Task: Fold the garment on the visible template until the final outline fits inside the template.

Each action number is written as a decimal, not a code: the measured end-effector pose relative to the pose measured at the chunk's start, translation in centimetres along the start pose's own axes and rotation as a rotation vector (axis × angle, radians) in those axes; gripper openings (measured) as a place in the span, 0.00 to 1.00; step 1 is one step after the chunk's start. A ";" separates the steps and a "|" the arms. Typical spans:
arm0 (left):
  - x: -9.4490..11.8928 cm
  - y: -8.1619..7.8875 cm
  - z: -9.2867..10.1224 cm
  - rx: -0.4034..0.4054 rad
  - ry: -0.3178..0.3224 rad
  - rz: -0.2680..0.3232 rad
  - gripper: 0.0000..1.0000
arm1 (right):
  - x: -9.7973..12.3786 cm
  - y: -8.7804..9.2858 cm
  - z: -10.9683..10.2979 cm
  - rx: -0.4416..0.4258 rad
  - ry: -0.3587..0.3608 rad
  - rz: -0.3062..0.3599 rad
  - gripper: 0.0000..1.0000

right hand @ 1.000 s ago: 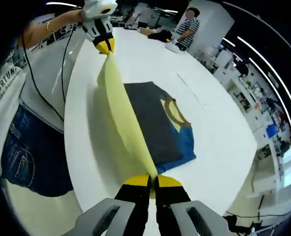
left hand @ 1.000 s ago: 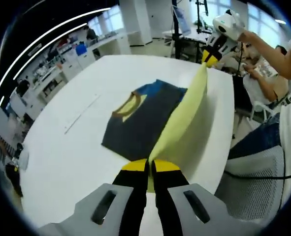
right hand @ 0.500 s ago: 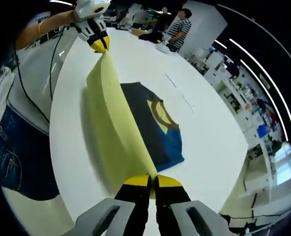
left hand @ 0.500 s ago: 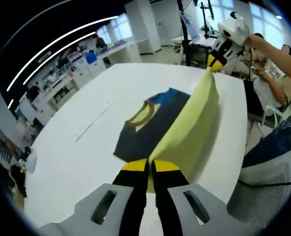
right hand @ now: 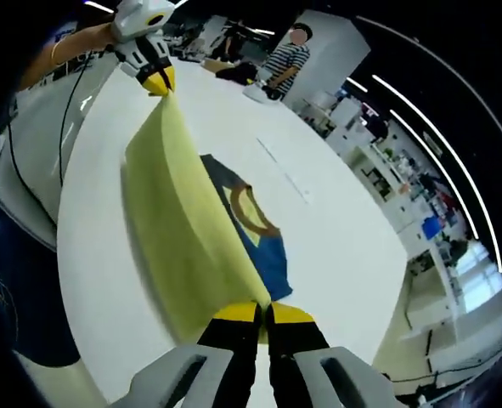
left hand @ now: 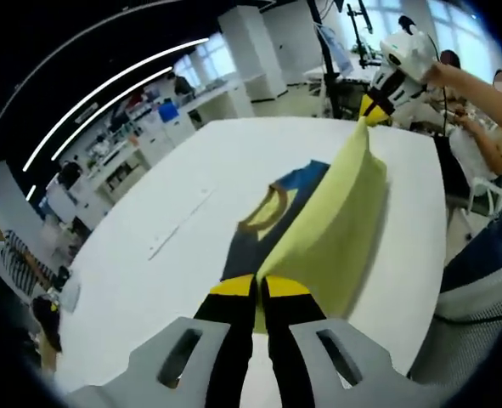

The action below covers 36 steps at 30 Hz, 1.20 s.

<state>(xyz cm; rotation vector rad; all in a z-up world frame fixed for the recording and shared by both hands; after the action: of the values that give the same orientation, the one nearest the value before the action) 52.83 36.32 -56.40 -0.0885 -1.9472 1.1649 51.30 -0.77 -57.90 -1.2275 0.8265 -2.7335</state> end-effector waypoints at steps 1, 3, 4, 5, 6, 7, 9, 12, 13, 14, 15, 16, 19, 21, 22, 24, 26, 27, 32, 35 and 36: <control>-0.1 -0.1 -0.2 -0.004 -0.004 0.008 0.01 | 0.0 0.0 0.1 -0.004 0.007 0.001 0.00; -0.3 -0.3 -0.5 0.001 -0.012 0.021 0.01 | 0.0 -0.1 0.5 -0.019 0.029 0.007 0.00; -0.4 -0.4 -0.5 0.001 -0.016 0.027 0.01 | 0.0 -0.2 0.7 -0.025 0.035 0.008 0.00; -0.5 -0.6 -0.7 -0.003 -0.021 0.033 0.01 | -0.1 -0.2 0.8 -0.026 0.041 0.008 0.00; -0.6 -0.7 -0.7 -0.012 -0.026 0.037 0.01 | -0.1 -0.3 0.9 -0.024 0.046 0.007 0.00; -0.7 -0.9 -0.8 -0.021 -0.031 0.043 0.01 | -0.2 -0.3 1.0 -0.023 0.051 0.004 0.00; -0.9 -1.2 -1.0 -0.038 -0.040 0.053 0.01 | -0.3 -0.4 1.2 -0.022 0.065 -0.003 0.00; -1.3 -1.6 -1.3 -0.054 -0.050 0.057 0.01 | -0.5 -0.6 1.5 -0.016 0.080 -0.014 0.00; -1.4 -1.6 -1.5 -0.054 -0.052 0.059 0.01 | -0.5 -0.6 1.7 -0.010 0.095 -0.015 0.00; -1.5 -1.7 -1.7 -0.047 -0.057 0.061 0.01 | -0.5 -0.7 1.8 -0.009 0.100 -0.011 0.00; -1.6 -1.8 -1.9 -0.035 -0.059 0.064 0.01 | -0.5 -0.8 1.9 -0.014 0.106 -0.007 0.00; -1.6 -1.8 -2.0 -0.031 -0.059 0.065 0.01 | -0.6 -0.9 2.1 -0.015 0.110 -0.003 0.00; -1.9 -2.0 -2.3 -0.030 -0.067 0.071 0.01 | -0.7 -1.0 2.5 -0.020 0.129 0.007 0.00; -2.1 -2.3 -2.5 -0.032 -0.077 0.078 0.01 | -0.9 -1.1 2.9 -0.025 0.145 0.014 0.00; -2.2 -2.4 -2.6 -0.036 -0.083 0.080 0.01 | -1.1 -1.2 3.1 -0.028 0.148 0.016 0.00; -2.5 -2.6 -2.7 -0.050 -0.099 0.086 0.01 | -1.5 -1.1 3.3 -0.042 0.161 0.012 0.00; -3.0 -2.7 -2.8 -0.054 -0.106 0.092 0.01 | -1.9 -1.0 3.4 -0.053 0.168 0.005 0.00; -3.4 -2.7 -2.9 -0.056 -0.110 0.094 0.01 | -2.2 -1.0 3.5 -0.058 0.174 0.000 0.00; -5.1 -2.5 -3.3 -0.079 -0.123 0.065 0.01 | -3.6 -0.9 3.8 -0.057 0.174 -0.020 0.00; -5.8 -2.3 -3.6 -0.112 -0.134 0.050 0.01 | -4.3 -0.9 4.3 -0.083 0.164 -0.007 0.00; -6.0 -2.2 -3.7 -0.112 -0.132 0.046 0.01 | -4.6 -0.9 4.5 -0.086 0.161 -0.009 0.00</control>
<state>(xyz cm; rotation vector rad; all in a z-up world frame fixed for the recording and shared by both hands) 60.02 34.98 -57.70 -0.1185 -2.1366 1.1150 57.77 -0.93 -58.18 -1.0359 0.9653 -2.8622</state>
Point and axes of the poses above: the point that each gripper's makers call its tool centre point, and the gripper's own axes: x roughly backward along the fingers, z roughly to its right, y roughly out of its underside, the point moved 10 cm from there along x, roughly backward along the fingers, and after that the axes turned 9 degrees about x, right-handed, at the moved point
